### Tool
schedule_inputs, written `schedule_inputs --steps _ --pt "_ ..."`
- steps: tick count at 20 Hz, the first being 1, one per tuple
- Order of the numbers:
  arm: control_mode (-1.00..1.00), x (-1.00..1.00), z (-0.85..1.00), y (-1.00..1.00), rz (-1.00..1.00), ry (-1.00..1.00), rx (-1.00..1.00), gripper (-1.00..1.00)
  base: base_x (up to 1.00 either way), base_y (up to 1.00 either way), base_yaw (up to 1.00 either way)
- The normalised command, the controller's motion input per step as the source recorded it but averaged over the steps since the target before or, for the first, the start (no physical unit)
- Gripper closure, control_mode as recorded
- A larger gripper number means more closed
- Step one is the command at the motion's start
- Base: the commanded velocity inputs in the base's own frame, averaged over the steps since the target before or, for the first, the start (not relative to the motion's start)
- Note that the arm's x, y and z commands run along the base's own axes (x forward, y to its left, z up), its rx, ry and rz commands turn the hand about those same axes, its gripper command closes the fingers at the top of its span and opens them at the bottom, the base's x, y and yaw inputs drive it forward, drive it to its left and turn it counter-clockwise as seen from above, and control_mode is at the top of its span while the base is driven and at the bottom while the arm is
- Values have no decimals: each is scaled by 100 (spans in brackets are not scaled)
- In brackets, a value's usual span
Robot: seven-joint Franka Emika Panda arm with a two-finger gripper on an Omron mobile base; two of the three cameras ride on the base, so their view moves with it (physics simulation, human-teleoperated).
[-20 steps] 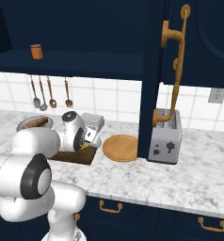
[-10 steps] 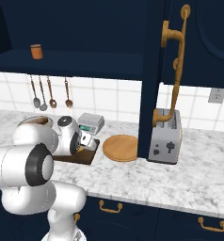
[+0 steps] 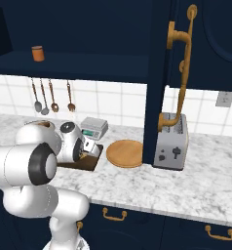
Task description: From the different types of pastries on the counter, select a croissant and place it on the cutting board. Then retrieve a jar of jam from the cabinet and place it alongside the croissant on the cutting board.
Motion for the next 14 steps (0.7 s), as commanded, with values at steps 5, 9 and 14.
schedule_inputs --steps 5,9,14 --pt "-100 0 24 -3 0 -3 0 -100 0 0 0" --pt "-100 0 85 3 0 -11 0 -100 0 0 0" --pt "-100 0 96 18 1 -15 -1 -100 0 0 0"
